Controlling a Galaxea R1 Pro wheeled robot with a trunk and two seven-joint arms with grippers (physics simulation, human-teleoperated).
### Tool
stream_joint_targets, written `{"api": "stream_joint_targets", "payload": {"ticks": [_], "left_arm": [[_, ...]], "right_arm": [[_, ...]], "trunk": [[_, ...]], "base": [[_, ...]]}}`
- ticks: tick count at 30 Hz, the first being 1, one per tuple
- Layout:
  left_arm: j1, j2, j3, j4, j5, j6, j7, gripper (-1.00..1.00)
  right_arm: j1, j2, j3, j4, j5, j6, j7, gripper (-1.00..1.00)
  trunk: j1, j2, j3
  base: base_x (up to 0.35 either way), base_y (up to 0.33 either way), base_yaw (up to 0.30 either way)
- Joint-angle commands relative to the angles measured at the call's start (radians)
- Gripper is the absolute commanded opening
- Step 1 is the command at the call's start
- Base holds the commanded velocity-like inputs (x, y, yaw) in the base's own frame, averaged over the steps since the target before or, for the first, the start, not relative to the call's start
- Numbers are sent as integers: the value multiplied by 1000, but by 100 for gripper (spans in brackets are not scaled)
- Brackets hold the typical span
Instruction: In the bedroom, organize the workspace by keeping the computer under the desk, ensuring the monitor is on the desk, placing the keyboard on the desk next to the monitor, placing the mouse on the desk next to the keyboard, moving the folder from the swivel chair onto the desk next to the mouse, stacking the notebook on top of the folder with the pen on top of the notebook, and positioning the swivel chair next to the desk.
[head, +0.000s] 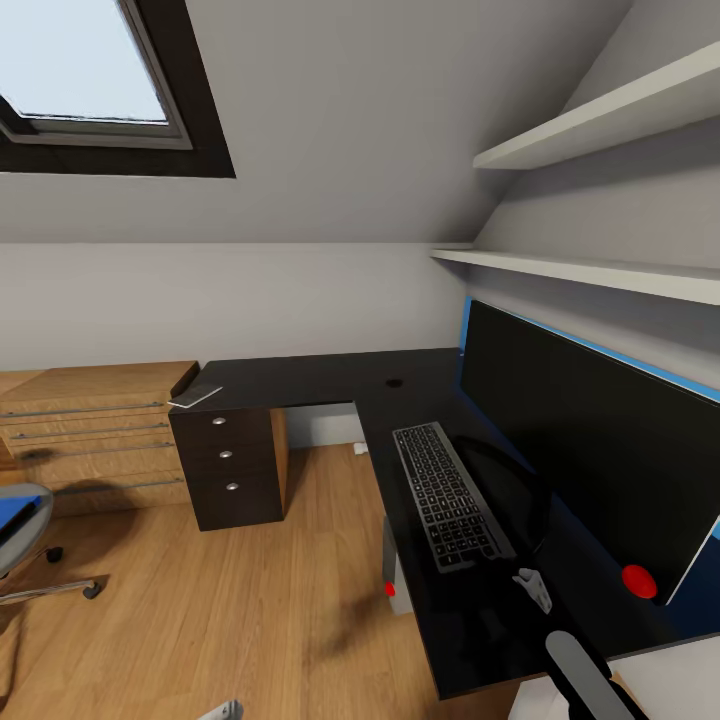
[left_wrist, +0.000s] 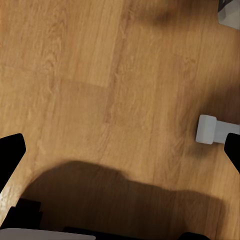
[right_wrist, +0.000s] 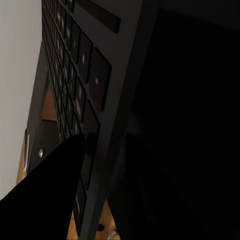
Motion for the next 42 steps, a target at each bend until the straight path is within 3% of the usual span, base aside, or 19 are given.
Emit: {"api": "stream_joint_targets", "payload": {"ticks": [1, 42], "left_arm": [[0, 0, -3, -1, 9, 6, -2, 100], [0, 5, 3, -4, 13, 6, -2, 100]], "right_arm": [[-1, -1, 2, -1, -7, 1, -1, -100], [-1, -1, 4, 1, -5, 3, -6, -100]], "trunk": [[0, -1, -1], [0, -1, -1]], "base": [[0, 0, 0], [-13, 26, 0]]}}
